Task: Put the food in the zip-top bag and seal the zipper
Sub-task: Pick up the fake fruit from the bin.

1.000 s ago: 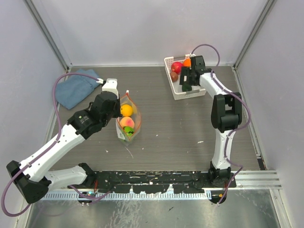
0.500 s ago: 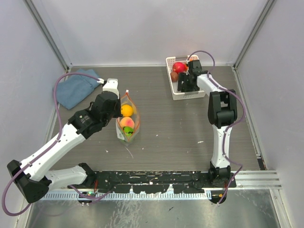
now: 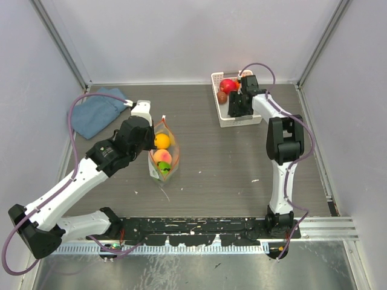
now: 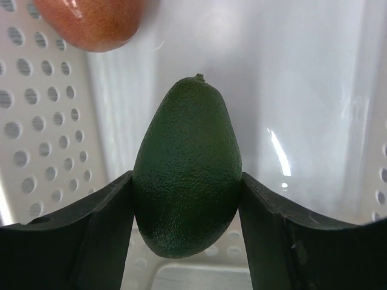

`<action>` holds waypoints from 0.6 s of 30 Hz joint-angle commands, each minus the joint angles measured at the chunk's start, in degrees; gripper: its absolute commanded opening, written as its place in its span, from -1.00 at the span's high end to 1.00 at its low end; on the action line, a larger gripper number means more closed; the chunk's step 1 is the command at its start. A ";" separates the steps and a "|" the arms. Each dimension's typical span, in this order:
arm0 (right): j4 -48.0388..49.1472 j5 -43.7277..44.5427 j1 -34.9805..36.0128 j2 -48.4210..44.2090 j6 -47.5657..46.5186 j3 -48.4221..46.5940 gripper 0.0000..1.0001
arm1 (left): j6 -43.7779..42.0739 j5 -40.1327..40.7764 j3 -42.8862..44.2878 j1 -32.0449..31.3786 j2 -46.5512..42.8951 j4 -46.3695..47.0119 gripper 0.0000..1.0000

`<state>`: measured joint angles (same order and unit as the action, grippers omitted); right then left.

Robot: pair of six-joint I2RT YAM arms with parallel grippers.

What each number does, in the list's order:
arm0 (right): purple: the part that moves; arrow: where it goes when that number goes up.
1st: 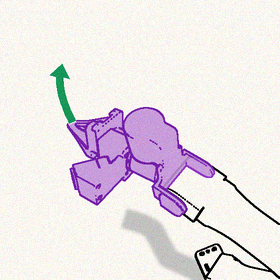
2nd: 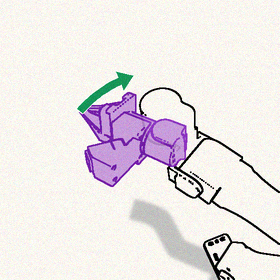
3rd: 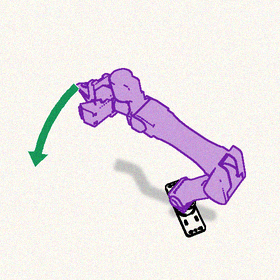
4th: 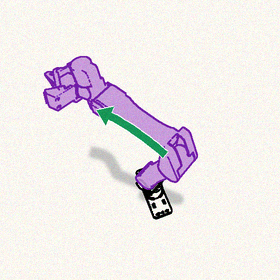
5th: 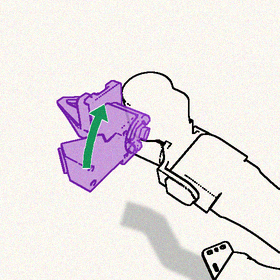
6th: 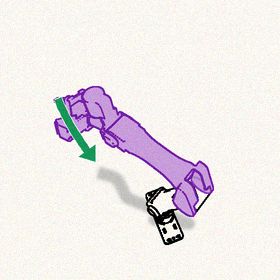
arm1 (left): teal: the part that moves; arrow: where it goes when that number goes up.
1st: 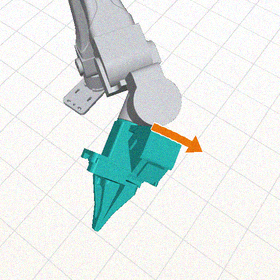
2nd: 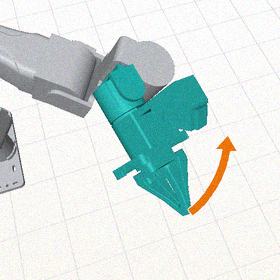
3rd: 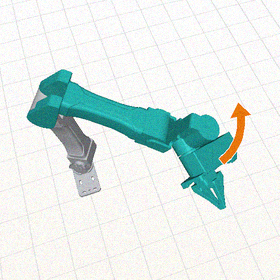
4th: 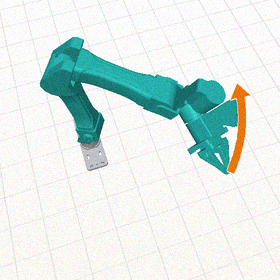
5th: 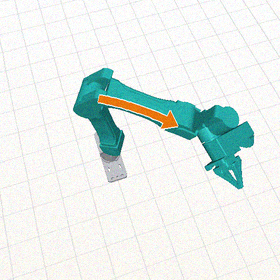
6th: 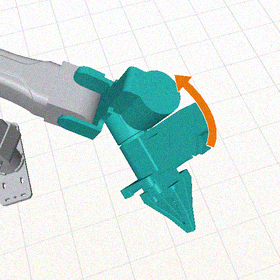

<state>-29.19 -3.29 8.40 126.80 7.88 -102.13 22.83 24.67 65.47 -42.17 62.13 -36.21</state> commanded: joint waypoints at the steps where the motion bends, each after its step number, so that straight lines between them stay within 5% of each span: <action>1: 2.55 -0.14 0.03 -9.88 0.88 1.87 0.14 | -0.42 -0.85 0.74 0.33 -1.86 3.67 1.00; 18: 6.79 0.48 7.29 -34.55 4.87 18.58 0.20 | 0.82 -1.38 0.86 0.28 -2.29 2.89 1.00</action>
<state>-25.85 -3.44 12.95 99.79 11.00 -87.11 23.14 23.57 65.47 -42.09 61.84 -36.23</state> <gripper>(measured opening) 0.679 0.007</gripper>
